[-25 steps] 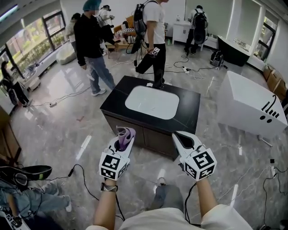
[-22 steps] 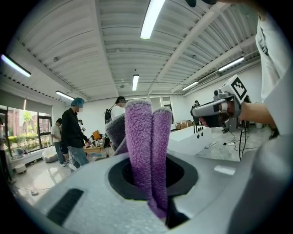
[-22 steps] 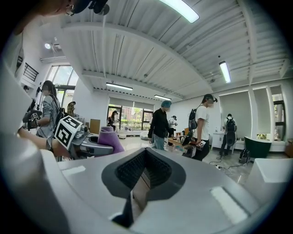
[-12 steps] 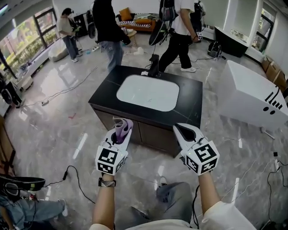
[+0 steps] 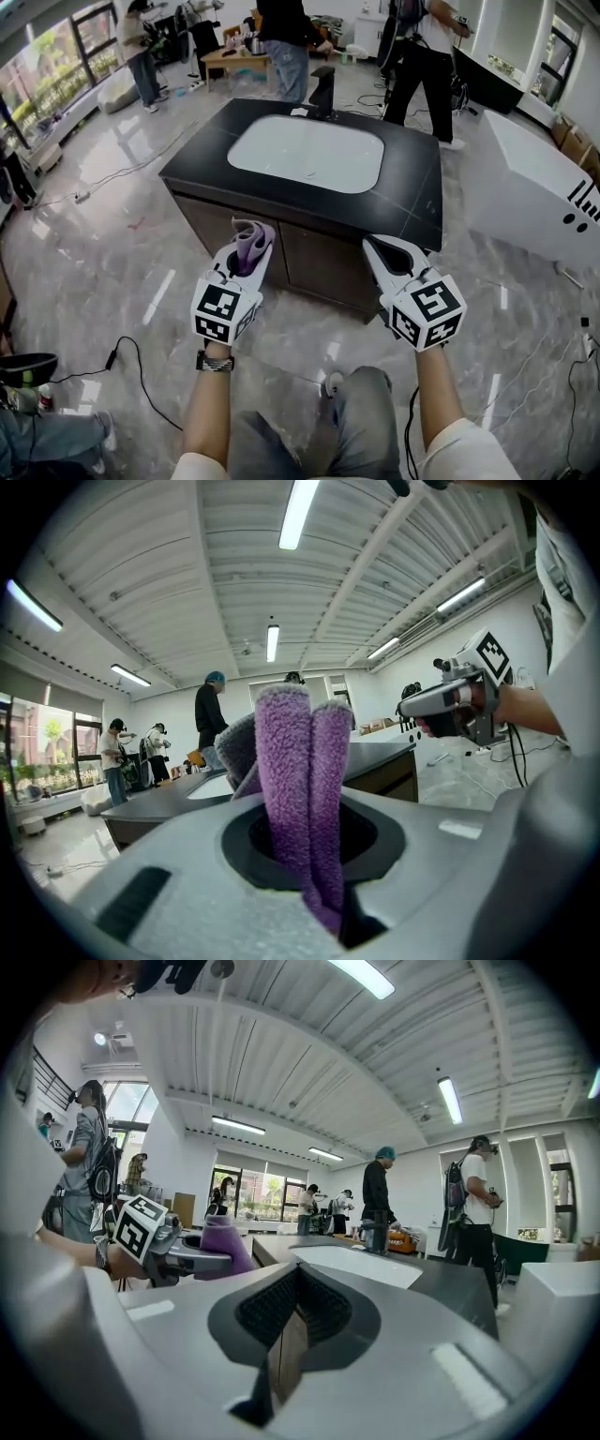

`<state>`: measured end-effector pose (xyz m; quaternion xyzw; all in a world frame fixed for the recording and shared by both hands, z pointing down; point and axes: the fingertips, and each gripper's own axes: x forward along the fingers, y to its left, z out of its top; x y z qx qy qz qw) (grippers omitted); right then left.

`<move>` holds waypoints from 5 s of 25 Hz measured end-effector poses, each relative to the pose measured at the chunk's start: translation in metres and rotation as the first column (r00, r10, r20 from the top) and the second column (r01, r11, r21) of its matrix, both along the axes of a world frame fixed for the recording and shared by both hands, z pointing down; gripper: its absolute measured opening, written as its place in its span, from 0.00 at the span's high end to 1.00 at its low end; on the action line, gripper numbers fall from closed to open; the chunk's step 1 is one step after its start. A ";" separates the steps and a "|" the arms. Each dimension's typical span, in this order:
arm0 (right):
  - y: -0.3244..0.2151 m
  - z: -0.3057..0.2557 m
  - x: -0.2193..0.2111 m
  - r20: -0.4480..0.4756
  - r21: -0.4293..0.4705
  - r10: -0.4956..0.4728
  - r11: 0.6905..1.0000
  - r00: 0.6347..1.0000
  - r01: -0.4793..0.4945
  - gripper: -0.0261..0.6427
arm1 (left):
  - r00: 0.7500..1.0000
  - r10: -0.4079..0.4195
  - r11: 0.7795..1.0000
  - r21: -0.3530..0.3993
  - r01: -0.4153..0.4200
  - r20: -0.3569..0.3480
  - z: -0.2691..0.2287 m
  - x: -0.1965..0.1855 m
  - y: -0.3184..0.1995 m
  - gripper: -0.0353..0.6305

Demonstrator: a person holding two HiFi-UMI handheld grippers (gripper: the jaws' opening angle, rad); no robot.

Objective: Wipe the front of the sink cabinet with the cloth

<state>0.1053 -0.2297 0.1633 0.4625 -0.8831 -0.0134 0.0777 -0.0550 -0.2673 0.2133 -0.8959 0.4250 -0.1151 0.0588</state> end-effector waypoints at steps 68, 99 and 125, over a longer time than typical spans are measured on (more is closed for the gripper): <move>0.016 0.198 0.172 0.060 0.015 0.472 0.880 0.879 -0.474 0.95 | 0.963 0.228 0.973 0.054 -0.222 -0.141 0.183 0.203 -0.047 0.88; 0.021 0.211 0.195 0.068 -0.022 0.525 0.851 0.849 -0.525 0.95 | 0.902 0.418 0.902 -0.067 -0.426 -0.105 0.250 0.294 -0.006 0.87; -0.040 0.219 0.092 0.078 -0.041 0.335 0.942 0.939 -0.332 0.95 | 0.995 -0.086 0.992 -0.093 0.081 -0.047 0.287 0.035 -0.126 0.87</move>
